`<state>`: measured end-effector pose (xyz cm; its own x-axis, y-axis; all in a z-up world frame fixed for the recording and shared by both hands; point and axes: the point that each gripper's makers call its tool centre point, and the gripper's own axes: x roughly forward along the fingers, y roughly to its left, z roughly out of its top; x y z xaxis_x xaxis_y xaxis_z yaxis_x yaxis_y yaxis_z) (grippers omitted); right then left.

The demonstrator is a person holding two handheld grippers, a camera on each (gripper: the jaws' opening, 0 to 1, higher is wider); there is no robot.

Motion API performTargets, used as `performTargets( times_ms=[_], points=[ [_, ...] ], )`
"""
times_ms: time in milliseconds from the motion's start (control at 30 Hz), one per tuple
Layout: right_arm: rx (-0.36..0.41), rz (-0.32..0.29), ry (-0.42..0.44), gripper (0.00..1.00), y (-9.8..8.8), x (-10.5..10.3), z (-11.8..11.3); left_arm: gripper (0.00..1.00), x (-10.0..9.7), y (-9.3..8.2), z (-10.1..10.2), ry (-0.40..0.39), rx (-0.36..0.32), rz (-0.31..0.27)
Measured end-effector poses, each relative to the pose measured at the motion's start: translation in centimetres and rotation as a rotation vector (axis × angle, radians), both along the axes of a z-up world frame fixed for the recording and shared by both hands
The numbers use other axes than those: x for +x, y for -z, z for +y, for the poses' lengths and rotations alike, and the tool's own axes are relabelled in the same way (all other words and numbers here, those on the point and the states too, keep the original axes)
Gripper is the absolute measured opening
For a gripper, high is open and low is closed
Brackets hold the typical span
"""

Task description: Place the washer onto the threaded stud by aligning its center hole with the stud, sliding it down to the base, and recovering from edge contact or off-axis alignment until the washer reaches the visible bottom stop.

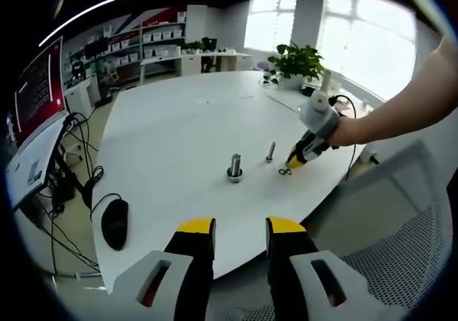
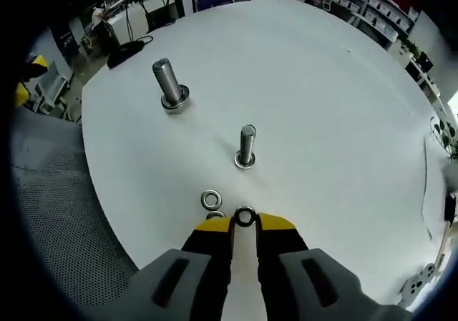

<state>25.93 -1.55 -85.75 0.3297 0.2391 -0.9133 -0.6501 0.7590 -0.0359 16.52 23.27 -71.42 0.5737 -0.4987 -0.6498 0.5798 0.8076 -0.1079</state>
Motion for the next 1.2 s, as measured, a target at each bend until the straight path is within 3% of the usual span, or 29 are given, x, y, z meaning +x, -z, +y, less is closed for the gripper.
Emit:
performTargets(
  times_ms=[733,1000,1200],
  points=[
    [0.077,-0.161,-0.015,0.14,-5.5,2.3,2.1,0.26,-0.1,-0.1,-0.2,0.010,-0.002,-0.007],
    [0.081,-0.195,-0.044,0.14,-6.1,2.9,3.3,0.26,-0.2,-0.1,-0.2,0.010,-0.001,-0.007],
    [0.072,-0.187,-0.057,0.14,-5.5,3.1,3.4,0.26,-0.2,-0.1,-0.1,0.009,-0.001,-0.007]
  ],
)
